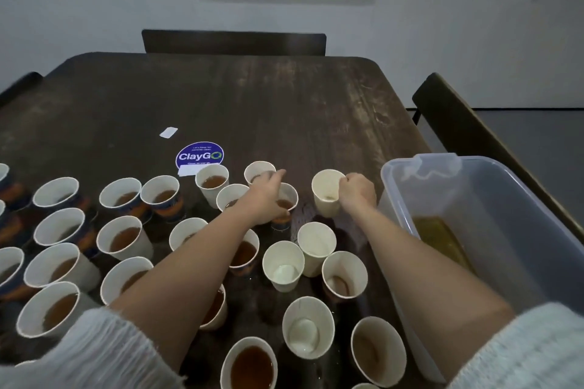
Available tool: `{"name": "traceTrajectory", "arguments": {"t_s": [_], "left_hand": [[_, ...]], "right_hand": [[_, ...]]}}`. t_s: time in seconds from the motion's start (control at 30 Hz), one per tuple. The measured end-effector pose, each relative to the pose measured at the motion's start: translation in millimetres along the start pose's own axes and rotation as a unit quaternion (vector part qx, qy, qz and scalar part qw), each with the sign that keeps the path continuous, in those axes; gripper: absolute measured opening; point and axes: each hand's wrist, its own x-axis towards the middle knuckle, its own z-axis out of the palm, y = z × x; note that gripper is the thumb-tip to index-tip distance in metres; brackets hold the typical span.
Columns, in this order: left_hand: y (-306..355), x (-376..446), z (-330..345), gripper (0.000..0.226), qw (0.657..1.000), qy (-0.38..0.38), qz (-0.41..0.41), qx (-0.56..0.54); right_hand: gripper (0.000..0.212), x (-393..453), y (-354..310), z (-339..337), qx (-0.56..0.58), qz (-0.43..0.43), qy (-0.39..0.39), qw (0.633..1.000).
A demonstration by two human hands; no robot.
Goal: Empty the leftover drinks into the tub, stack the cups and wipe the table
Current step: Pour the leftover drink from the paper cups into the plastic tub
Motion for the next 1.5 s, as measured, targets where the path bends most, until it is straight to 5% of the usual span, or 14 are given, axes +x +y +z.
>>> {"name": "traceTrajectory", "arguments": {"t_s": [0.17, 0.37, 0.73, 0.93, 1.1, 1.27, 1.5], "left_hand": [[-14, 15, 10, 0.084, 0.949, -0.018, 0.104, 0.298], [-15, 20, 7, 0.078, 0.909, 0.016, 0.153, 0.388], [-2, 5, 11, 0.075, 0.979, -0.012, 0.105, 0.174], [16, -2, -15, 0.075, 0.997, 0.036, 0.055, 0.044], [46, -19, -50, 0.074, 0.992, 0.093, 0.085, -0.009], [84, -38, -78, 0.081, 0.982, 0.139, 0.122, -0.044], [143, -70, -82, 0.093, 0.966, 0.157, 0.187, -0.087]], "right_hand": [[0.036, 9, 18, 23, -0.017, 0.044, -0.047, 0.998], [0.037, 13, 18, 28, -0.025, 0.044, -0.046, 0.998], [0.042, 1, 17, 23, -0.006, 0.013, 0.007, 1.0], [0.046, -17, 2, 8, 0.085, -0.086, 0.062, 0.991], [0.055, -37, -15, -13, 0.243, -0.113, -0.075, 0.96], [0.06, -63, -24, -51, 0.408, -0.041, -0.247, 0.878], [0.042, -94, 0, -113, 0.443, -0.074, -0.241, 0.86]]}}
